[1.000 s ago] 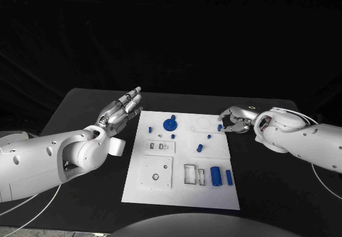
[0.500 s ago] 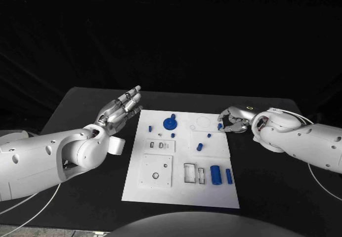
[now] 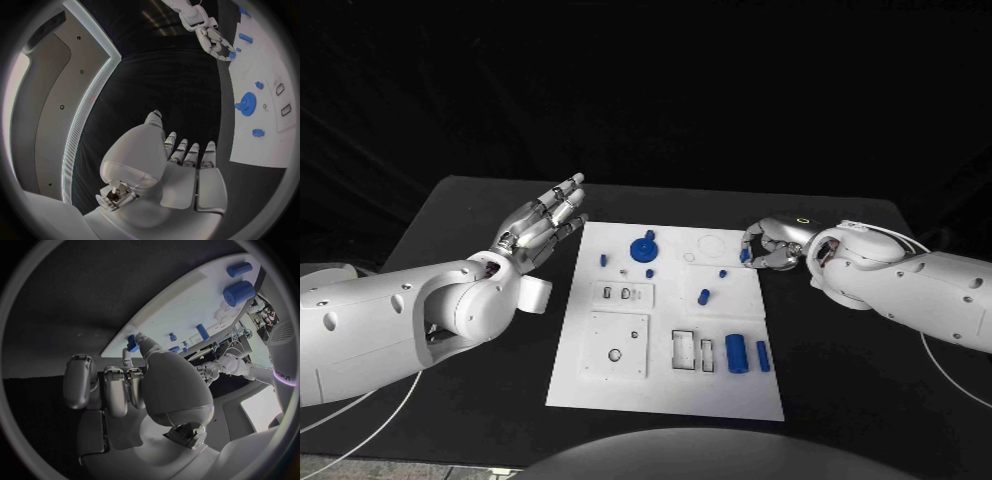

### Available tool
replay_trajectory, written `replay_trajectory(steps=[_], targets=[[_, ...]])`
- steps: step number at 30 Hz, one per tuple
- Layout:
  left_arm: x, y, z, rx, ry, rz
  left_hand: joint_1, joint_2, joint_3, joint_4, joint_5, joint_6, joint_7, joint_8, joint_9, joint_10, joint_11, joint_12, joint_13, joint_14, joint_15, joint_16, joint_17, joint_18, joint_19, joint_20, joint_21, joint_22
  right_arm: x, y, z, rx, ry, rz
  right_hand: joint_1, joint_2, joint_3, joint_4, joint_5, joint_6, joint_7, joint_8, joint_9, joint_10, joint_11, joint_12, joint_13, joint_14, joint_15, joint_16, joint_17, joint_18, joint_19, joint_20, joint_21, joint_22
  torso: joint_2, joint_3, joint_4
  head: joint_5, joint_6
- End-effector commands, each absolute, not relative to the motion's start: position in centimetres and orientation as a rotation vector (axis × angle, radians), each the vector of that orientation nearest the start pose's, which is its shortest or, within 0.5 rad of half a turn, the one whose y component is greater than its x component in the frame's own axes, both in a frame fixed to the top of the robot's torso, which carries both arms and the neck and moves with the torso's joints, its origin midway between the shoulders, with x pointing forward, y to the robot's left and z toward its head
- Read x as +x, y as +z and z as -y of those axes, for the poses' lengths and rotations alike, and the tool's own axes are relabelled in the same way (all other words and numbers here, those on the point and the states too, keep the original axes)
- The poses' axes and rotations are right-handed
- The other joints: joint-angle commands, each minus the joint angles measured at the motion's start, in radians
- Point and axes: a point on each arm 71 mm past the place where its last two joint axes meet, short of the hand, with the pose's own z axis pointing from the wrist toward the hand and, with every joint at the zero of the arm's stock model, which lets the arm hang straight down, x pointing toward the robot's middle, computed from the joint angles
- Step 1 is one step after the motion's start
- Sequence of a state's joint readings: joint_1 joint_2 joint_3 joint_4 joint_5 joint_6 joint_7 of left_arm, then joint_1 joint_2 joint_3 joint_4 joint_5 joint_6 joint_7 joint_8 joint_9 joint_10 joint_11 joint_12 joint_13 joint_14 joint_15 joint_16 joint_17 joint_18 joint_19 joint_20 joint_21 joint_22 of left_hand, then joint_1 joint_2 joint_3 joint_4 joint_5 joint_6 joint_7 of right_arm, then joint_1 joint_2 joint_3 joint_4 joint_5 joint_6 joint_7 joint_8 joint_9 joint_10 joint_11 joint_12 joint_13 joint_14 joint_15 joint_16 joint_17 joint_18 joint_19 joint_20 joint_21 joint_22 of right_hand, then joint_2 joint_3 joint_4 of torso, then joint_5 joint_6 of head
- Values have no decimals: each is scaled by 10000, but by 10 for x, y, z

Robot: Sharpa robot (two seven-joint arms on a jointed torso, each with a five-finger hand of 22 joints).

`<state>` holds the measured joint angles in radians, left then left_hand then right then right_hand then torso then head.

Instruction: Assemble the parts on the task board

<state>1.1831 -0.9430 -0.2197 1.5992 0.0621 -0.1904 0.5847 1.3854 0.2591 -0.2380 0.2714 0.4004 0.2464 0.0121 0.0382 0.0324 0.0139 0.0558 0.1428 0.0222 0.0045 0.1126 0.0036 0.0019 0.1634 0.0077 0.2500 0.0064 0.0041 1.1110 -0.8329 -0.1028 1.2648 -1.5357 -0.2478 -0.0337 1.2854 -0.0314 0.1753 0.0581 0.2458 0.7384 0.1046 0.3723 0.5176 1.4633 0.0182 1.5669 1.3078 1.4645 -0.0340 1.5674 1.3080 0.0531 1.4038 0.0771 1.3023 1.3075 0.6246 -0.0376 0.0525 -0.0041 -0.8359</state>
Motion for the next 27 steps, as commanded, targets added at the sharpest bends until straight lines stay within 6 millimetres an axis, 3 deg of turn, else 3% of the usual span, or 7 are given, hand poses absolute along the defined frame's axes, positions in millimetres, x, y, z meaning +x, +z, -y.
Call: replay_trajectory(steps=[1, 6, 12, 20, 23, 27], targets=[[441, -231, -233, -11458, -16711, -14492, 101, 25, 37, -12, 67, 28, 16, 48, 13, 20, 77, 54, 14, 13, 74, 22, 14, 178, 12, 92, 10, 11, 495, -270, 273, -2207, 4040, -18556, 125, 1, -60, -10, 112, -7, -49, 137, 116, 1075, 3, 39, 2630, 1063, -4, 34, 2628, 142, 4, 19, -45, 1737, 5, -4, -1, -9, -6], [441, -231, -233, -11466, -16715, -14513, 116, 27, 45, -22, 80, 30, 19, 48, 13, 20, 78, 57, 15, 15, 80, 24, 15, 178, 15, 96, 12, 13, 495, -270, 272, -2218, 4068, -18522, 137, 85, -35, 22, 310, 149, -97, 418, 336, 1075, -36, 39, 2630, 1063, -23, 34, 2628, 145, 7, -3, -63, 1738, 6, -3, 3, -8, -38], [441, -231, -233, -11485, -16709, -14554, 116, 27, 45, -22, 80, 30, 19, 48, 13, 20, 78, 57, 15, 15, 80, 24, 15, 178, 15, 96, 12, 13, 497, -271, 270, -2211, 4056, -18488, 139, 148, 4, 56, 498, 234, -143, 550, 445, 1075, -71, 39, 2630, 1063, -49, 34, 2628, 147, 6, -24, -79, 1737, 5, -4, 6, -3, -66], [441, -231, -234, -11509, -16690, -14589, 129, 31, 52, -29, 90, 33, 26, 49, 14, 20, 80, 58, 14, 16, 84, 26, 16, 179, 17, 101, 13, 14, 498, -271, 269, -2052, 4150, -18320, 208, 439, 452, 131, 2184, 530, -307, 849, 723, 1075, -202, 39, 2630, 1063, -154, 34, 2628, 153, 0, -123, -122, 1736, 2, -4, 3, 28, -106], [441, -232, -234, -11518, -16680, -14597, 133, 38, 57, -29, 95, 26, 27, 48, 13, 20, 85, 63, 15, 16, 86, 25, 16, 179, 17, 103, 13, 14, 497, -269, 268, -1926, 4306, -18114, 163, 395, 596, 137, 2706, 559, -331, 917, 822, 1075, -234, 39, 2630, 1063, -189, 34, 2628, 147, 16, -160, -104, 1745, 3, -1, -3, 55, -117], [441, -232, -235, -11530, -16662, -14607, 138, 45, 62, -31, 100, 29, 27, 49, 14, 20, 92, 64, 15, 17, 89, 26, 16, 179, 18, 106, 14, 14, 496, -267, 265, -1818, 4495, -17889, 86, 308, 698, 160, 3067, 561, -325, 952, 897, 1075, -239, 39, 2630, 1063, -202, 34, 2628, 145, 22, -177, -103, 1745, -2, -4, -11, 82, -122]])
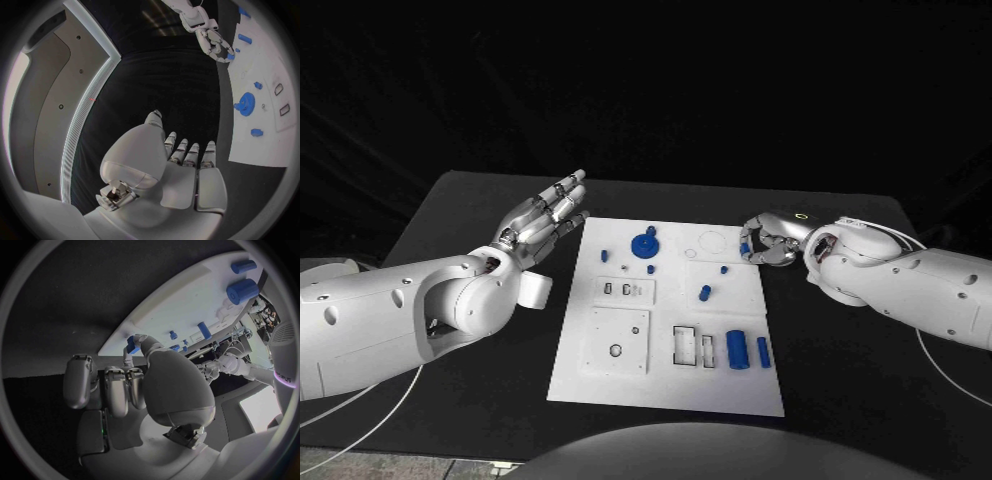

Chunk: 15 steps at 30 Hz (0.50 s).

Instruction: Assemble the parts on the task board

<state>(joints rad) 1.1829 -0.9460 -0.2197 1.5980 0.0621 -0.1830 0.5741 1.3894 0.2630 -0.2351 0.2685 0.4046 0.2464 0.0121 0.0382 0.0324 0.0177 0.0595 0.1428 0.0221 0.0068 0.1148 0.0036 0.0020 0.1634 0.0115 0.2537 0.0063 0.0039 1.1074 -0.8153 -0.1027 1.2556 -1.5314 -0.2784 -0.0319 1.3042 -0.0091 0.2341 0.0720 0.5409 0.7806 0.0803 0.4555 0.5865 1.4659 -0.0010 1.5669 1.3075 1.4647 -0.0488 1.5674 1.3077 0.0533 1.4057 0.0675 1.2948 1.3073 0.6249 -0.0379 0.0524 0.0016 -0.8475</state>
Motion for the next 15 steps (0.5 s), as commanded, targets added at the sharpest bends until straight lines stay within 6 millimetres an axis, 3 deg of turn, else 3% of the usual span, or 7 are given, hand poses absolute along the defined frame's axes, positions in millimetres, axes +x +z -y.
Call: replay_trajectory(steps=[1, 7, 15], targets=[[441, -232, -235, -11533, -16658, -14611, 99, 6, 33, -2, 58, 29, 27, 49, 14, -17, 56, 64, 16, -6, 66, 26, 15, 178, -20, 68, 14, 16, 495, -266, 264, -1794, 4546, -17848, -113, 74, 120, 25, 145, 139, -78, 122, 215, 1048, -47, 39, 2633, 1060, -55, 34, 2631, 144, 2, -82, -30, 1747, -9, -3, -12, 29, -5], [441, -232, -235, -11551, -16630, -14633, 108, 15, 41, -5, 67, 28, 26, 49, 14, -16, 67, 73, 17, -5, 70, 28, 16, 178, -19, 73, 15, 16, 489, -249, 245, -1729, 5167, -17589, -140, 25, 141, 31, 209, 148, -53, 133, 236, 1048, -37, 39, 2633, 1060, -55, 34, 2631, 147, 1, -85, -38, 1744, -10, -7, 2, 33, -1], [441, -232, -234, -11570, -16624, -14696, 134, 25, 56, -21, 84, 38, 24, 51, 16, -10, 92, 94, 20, -1, 76, 32, 18, 178, -16, 82, 17, 17, 473, -225, 196, -2184, 6291, -17451, -124, -106, 235, -47, 203, 366, -74, 205, 305, 1048, -43, 39, 2633, 1060, -58, 34, 2631, 147, 11, -90, -42, 1742, -19, -21, 19, -15, 29]])
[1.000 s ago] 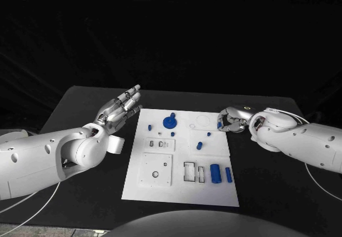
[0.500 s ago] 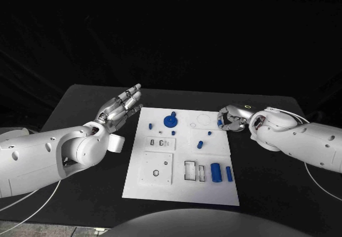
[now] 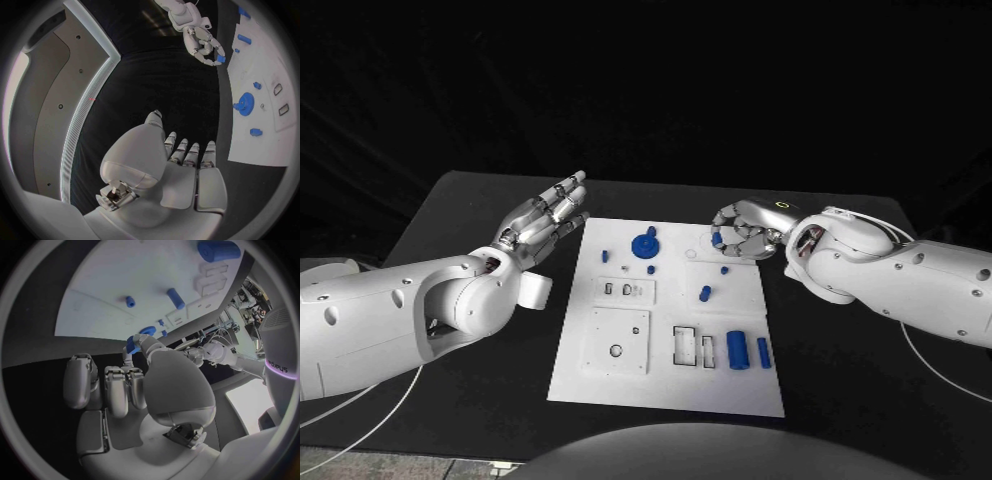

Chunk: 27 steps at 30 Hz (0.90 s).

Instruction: Assemble the parts on the task board

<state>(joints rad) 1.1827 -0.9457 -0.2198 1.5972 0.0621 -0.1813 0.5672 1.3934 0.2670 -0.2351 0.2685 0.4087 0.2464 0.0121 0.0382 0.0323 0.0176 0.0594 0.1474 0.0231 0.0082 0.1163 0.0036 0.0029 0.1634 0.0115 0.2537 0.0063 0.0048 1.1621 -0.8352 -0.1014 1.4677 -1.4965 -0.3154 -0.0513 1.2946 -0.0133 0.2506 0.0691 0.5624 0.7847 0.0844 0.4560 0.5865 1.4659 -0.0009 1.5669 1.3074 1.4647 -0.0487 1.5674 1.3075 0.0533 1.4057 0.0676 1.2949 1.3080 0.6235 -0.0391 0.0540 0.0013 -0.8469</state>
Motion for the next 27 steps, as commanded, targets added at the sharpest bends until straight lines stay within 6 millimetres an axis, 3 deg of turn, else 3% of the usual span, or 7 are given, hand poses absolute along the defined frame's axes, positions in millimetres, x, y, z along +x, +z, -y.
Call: replay_trajectory(steps=[1, 14, 27], targets=[[441, -232, -234, -11571, -16618, -14697, 101, -13, 60, -26, 46, 42, 24, 52, 17, -8, 97, 52, 11, -15, 62, 32, 9, 178, -16, 84, 17, 9, 471, -224, 189, -2270, 6388, -17474, -29, -76, 73, -24, -20, 325, -113, 196, 305, 1049, -45, 39, 2634, 1061, -60, 34, 2633, 147, 14, -92, -38, 1736, 2, 0, -16, 28, 34], [441, -233, -231, -11557, -16668, -14734, 171, -42, 76, -90, 72, 52, 24, 56, 18, -1, 123, 64, 12, -12, 77, 36, 10, 178, -11, 101, 20, 10, 460, -246, 122, -3380, 7006, -17862, 20, -194, 176, -158, 45, 438, -100, 166, 331, 1049, -39, 39, 2634, 1061, -62, 34, 2633, 150, 18, -98, -50, 1731, 21, 9, -1, 61, 22], [441, -233, -230, -11551, -16684, -14751, 192, -51, 81, -112, 96, 48, 23, 56, 18, -1, 129, 64, 12, -10, 80, 38, 11, 178, -8, 105, 22, 12, 453, -264, 98, -3639, 6954, -18135, -27, -302, 186, -198, 69, 464, -78, 115, 325, 1049, -26, 39, 2634, 1061, -59, 34, 2633, 160, -1, -99, -93, 1716, 18, 8, -17, 76, -51]])
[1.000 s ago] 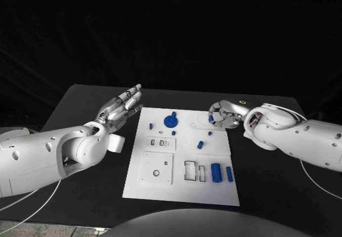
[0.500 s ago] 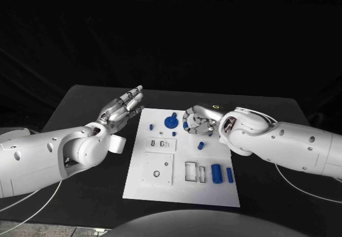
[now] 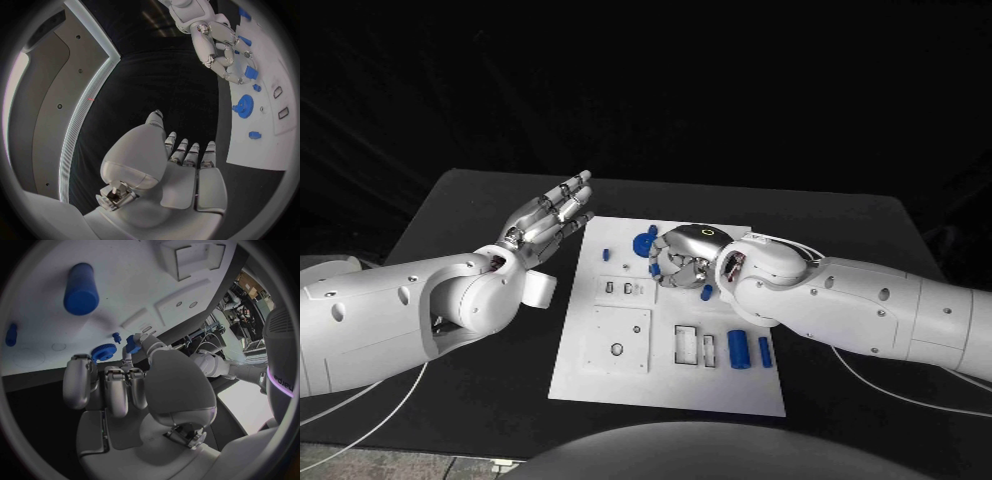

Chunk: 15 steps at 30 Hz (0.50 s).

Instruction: Assemble the parts on the task board

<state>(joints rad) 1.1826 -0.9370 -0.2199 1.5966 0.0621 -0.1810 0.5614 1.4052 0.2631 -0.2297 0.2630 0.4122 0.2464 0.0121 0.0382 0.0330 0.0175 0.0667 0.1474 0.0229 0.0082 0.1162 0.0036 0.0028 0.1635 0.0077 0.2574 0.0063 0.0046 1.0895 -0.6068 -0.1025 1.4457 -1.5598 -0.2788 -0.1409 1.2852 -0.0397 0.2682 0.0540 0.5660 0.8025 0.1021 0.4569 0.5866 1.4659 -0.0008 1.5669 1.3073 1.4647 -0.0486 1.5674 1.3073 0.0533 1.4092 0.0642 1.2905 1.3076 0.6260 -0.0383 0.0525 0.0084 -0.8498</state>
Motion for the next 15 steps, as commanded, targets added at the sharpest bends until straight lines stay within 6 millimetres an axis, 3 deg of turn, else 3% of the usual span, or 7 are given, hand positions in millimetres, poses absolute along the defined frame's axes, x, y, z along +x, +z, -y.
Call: replay_trajectory(steps=[1, 15], targets=[[441, -233, -230, -11552, -16685, -14754, 74, -11, 26, -57, 61, 48, 23, 56, 11, 0, 56, 64, 14, -10, 80, 38, 12, 177, 29, 68, 22, 13, 453, -265, 98, -3651, 6940, -18169, 67, -43, 16, -54, 23, 286, -253, 98, 322, 1049, -25, 39, 2635, 1061, -59, 34, 2635, 163, -42, -65, -62, 1715, -8, 0, -4, 7, -23], [442, -233, -230, -11542, -16671, -14746, 125, -3, 52, -105, 140, 44, 24, 55, 11, 0, 62, 68, 14, -10, 85, 40, 13, 177, 30, 76, 22, 13, 450, -272, 89, -3943, 6946, -18404, 64, -63, 106, -126, -156, 265, -223, -24, 298, 1049, -1, 39, 2635, 1061, -39, 34, 2635, 179, -85, -53, -145, 1689, -7, 7, 2, -30, -61]])
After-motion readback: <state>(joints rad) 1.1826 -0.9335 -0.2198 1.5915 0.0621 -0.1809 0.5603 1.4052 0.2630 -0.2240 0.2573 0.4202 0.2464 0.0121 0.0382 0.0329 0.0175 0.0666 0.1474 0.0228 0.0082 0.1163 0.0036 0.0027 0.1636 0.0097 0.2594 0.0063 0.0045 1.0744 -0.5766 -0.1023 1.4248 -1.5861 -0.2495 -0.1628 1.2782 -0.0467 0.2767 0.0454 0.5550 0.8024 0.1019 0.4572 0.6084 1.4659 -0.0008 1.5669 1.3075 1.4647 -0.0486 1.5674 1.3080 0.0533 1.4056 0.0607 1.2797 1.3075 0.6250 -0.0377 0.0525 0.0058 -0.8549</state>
